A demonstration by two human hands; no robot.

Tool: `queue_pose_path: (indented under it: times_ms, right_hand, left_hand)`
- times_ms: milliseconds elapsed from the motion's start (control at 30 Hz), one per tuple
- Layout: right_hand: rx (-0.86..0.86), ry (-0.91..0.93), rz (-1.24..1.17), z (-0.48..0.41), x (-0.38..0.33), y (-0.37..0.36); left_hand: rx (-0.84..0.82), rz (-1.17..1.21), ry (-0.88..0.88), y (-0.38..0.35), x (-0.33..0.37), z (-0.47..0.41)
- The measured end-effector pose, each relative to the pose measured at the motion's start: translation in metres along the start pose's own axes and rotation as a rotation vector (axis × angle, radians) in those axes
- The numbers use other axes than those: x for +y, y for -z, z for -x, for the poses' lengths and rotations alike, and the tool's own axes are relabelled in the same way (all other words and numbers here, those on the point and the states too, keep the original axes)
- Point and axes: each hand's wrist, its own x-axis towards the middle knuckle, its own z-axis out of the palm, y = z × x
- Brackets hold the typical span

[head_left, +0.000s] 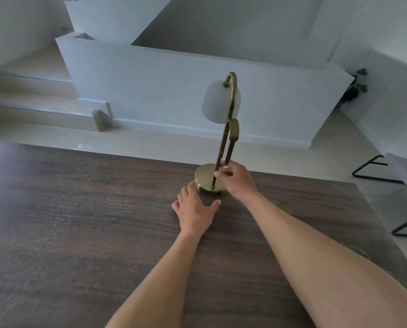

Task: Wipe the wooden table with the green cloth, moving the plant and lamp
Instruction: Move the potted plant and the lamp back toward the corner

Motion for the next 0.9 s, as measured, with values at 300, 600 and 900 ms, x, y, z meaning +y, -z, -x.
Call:
queue_pose_path:
  times_ms: [300,600,900]
  right_hand:
    - [0.071,0.052,0.133,-0.002,-0.001,0.002]
    - [0.137,0.121,0.171,0.02,0.0,0.016]
    - [0.15,0.127,0.16,0.071,0.003,0.035]
  left_hand:
    - [0.001,-0.133,0.013,-0.011,0.004,-0.008]
    - [0.096,-0.164,0.003,-0.025,0.019,0.006]
    - [0.07,-0.244,-0.022,-0.011,0.022,0.061]
